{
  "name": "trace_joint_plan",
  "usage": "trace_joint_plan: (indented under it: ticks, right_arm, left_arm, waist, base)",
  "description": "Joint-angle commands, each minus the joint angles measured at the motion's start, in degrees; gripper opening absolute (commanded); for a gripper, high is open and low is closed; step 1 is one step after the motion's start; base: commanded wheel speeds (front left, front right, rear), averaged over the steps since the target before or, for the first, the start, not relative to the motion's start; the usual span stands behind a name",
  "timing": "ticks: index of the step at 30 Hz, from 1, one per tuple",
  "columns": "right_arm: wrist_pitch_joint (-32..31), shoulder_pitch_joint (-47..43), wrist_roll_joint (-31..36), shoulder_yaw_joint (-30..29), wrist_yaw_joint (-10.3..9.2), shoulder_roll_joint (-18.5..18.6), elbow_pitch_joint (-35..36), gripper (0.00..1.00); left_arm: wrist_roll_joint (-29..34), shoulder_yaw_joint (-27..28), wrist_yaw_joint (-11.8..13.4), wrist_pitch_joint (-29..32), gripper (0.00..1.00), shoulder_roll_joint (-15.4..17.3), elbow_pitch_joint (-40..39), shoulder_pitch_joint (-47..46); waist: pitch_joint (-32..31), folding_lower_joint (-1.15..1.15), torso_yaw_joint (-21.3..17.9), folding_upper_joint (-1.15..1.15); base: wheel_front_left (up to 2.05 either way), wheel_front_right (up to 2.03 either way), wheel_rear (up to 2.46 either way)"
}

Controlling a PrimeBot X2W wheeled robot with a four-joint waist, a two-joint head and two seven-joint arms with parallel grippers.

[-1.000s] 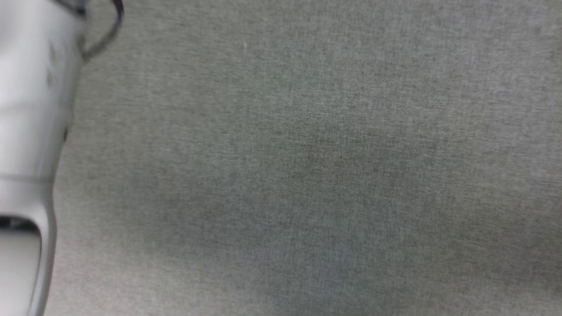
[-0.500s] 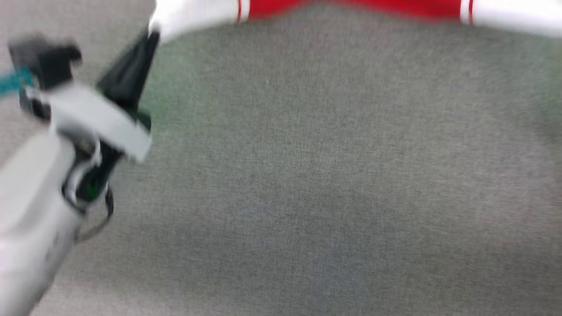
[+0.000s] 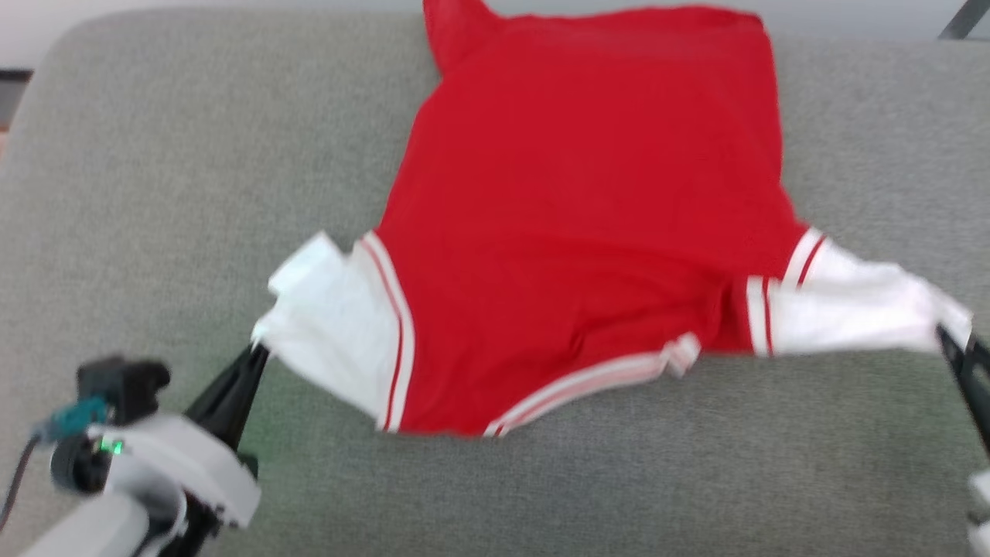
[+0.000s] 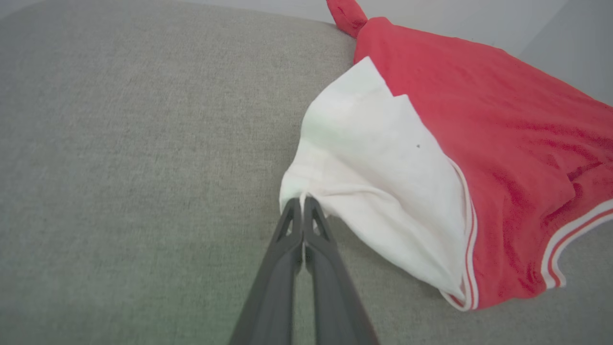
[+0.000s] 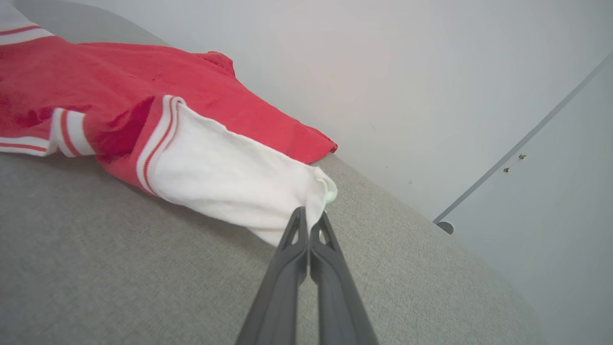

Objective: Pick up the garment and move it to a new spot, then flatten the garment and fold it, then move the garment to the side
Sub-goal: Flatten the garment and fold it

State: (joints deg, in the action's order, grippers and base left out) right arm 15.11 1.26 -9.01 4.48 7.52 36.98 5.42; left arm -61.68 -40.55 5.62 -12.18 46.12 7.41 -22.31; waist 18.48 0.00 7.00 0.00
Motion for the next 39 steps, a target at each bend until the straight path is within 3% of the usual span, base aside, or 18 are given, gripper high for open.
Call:
trace_joint_plan:
  ticks: [1, 6, 12, 24, 25, 26, 27, 28, 39]
  right_arm:
    - [0.0, -2.5, 0.7, -0.3, -0.06, -0.5, 0.7, 0.00]
    - [0.0, -10.0, 2.8, -1.9, -0.06, -2.7, 1.2, 0.00]
    - [0.0, -15.9, 2.7, -3.0, -0.06, -5.4, -0.1, 0.00]
    - [0.0, -18.1, 1.1, -2.1, -0.06, -5.9, -2.8, 0.00]
    - [-0.2, -17.9, 0.8, -2.0, -0.06, -6.0, -2.9, 0.07]
    - [-0.3, -17.7, 0.7, -1.9, -0.06, -6.2, -3.0, 0.29]
    - [-0.7, -17.5, 0.4, -1.9, -0.06, -6.3, -3.0, 0.56]
    - [-1.1, -17.2, 0.3, -1.9, -0.06, -6.3, -2.9, 1.00]
    - [-5.1, -14.7, -4.5, -4.3, -0.06, -9.2, 4.9, 1.00]
  left_arm:
    - [-1.2, 0.6, 1.4, -0.7, 0.00, 0.3, -0.4, 2.6]
    - [-3.1, 2.4, 4.2, -2.2, 0.00, 0.7, -1.9, 10.7]
    - [-5.3, 4.9, 6.0, -2.8, 0.00, -0.3, -4.2, 18.7]
    - [-6.9, 6.4, 6.7, -2.9, 0.00, -2.4, -6.2, 24.8]
    - [-6.9, 6.4, 6.6, -2.9, 0.00, -2.5, -6.3, 24.9]
    - [-6.9, 6.5, 6.6, -2.9, 0.00, -2.6, -6.3, 25.0]
    - [-6.8, 6.5, 6.6, -2.9, 0.00, -2.6, -6.4, 24.9]
    - [-6.7, 6.5, 6.6, -2.9, 0.00, -2.6, -6.4, 24.9]
    - [-5.8, 7.4, 6.6, -2.9, 0.00, -4.4, -7.1, 24.7]
  waist:
    - [-3.1, 0.00, -1.9, 0.00]
    - [-5.1, 0.00, -2.7, 0.00]
    - [-6.2, 0.00, -3.3, 0.00]
    - [-6.3, 0.00, -2.9, 0.00]
    - [-6.3, 0.00, -2.9, 0.00]
    - [-6.3, 0.00, -2.8, 0.00]
    - [-6.3, 0.00, -2.8, 0.00]
    - [-6.3, 0.00, -2.8, 0.00]
    - [-5.3, 0.00, -3.0, 0.00]
  base:
    - [0.00, 0.00, 0.00]
    - [0.00, 0.00, 0.00]
    - [0.00, 0.00, 0.00]
    - [0.00, 0.00, 0.00]
    - [0.00, 0.00, 0.00]
    - [0.00, 0.00, 0.00]
    - [0.00, 0.00, 0.00]
    - [0.00, 0.00, 0.00]
    - [0.00, 0.00, 0.00]
